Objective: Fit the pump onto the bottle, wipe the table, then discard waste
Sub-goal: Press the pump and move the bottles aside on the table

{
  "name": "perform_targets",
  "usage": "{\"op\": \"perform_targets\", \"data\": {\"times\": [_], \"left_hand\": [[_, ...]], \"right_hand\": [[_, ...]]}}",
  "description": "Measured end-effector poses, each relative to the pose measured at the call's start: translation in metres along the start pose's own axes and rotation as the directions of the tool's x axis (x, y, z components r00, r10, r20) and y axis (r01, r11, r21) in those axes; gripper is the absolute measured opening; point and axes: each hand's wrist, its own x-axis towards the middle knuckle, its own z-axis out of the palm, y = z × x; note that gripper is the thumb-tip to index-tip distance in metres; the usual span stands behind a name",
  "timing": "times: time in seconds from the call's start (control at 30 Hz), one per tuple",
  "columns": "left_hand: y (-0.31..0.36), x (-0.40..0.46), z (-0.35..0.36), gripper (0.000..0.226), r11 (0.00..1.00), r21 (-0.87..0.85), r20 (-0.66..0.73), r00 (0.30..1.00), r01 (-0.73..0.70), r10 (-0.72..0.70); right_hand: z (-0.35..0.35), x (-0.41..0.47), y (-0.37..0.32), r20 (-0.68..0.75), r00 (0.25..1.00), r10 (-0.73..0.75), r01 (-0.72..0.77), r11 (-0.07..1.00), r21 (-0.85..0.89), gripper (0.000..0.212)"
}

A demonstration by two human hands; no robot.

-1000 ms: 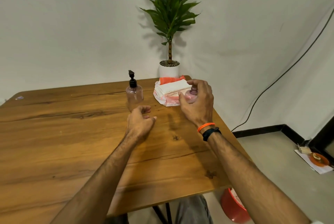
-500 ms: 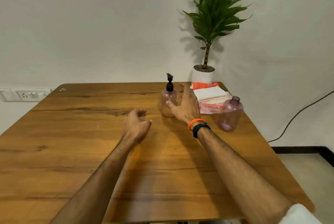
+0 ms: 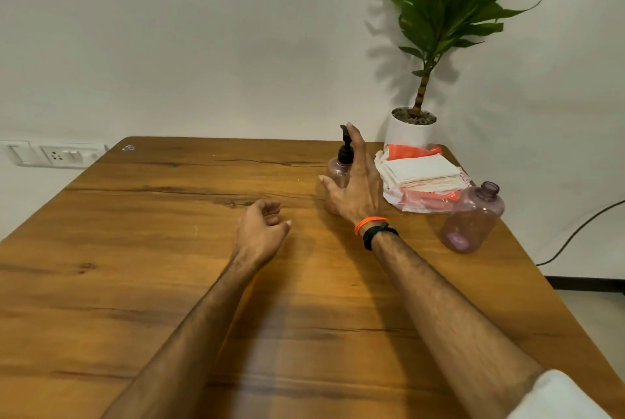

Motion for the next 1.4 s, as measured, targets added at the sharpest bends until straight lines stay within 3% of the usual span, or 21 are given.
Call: {"op": "perform_targets", "data": {"times": [0.13, 0.37, 0.73, 0.87, 1.0, 1.3, 1.4], "left_hand": [[-0.001, 0.0, -0.001, 0.05, 1.0, 0.011, -0.018, 1.0, 0.004, -0.003], [-0.008, -0.011, -0.008, 0.048, 0.999, 0.03, -0.033, 0.999, -0.021, 0.022], [-0.024, -0.042, -0.034, 0.044, 0.965, 0.241, -0.038, 0.993, -0.099, 0.112], [-0.038, -0.048, -0.043, 0.039, 0.902, 0.4, -0.05, 0.979, -0.162, 0.198], [-0.051, -0.053, -0.048, 0.031, 0.806, 0.516, 0.0, 0.941, -0.289, 0.338], [-0.065, -0.052, -0.055, 0.028, 0.757, 0.533, 0.047, 0.906, -0.379, 0.42], [-0.065, -0.052, -0.059, 0.034, 0.764, 0.515, 0.045, 0.903, -0.387, 0.427]], "right_hand": [[-0.007, 0.004, 0.0, 0.061, 0.998, -0.003, 0.0, 0.999, 0.048, 0.101], [-0.043, -0.008, 0.0, 0.36, 0.926, -0.112, 0.03, 0.974, 0.225, 0.099], [-0.11, -0.019, -0.023, 0.753, 0.646, -0.125, 0.028, 0.99, 0.14, 0.097], [-0.115, -0.023, -0.03, 0.799, 0.591, -0.108, 0.1, 0.993, 0.061, 0.097], [-0.116, -0.025, -0.035, 0.802, 0.587, -0.108, 0.132, 0.991, 0.036, 0.097], [-0.112, -0.027, -0.046, 0.839, 0.532, -0.114, 0.204, 0.979, 0.003, 0.096], [-0.114, -0.028, -0.05, 0.823, 0.553, -0.132, 0.242, 0.97, -0.007, 0.095]]}}
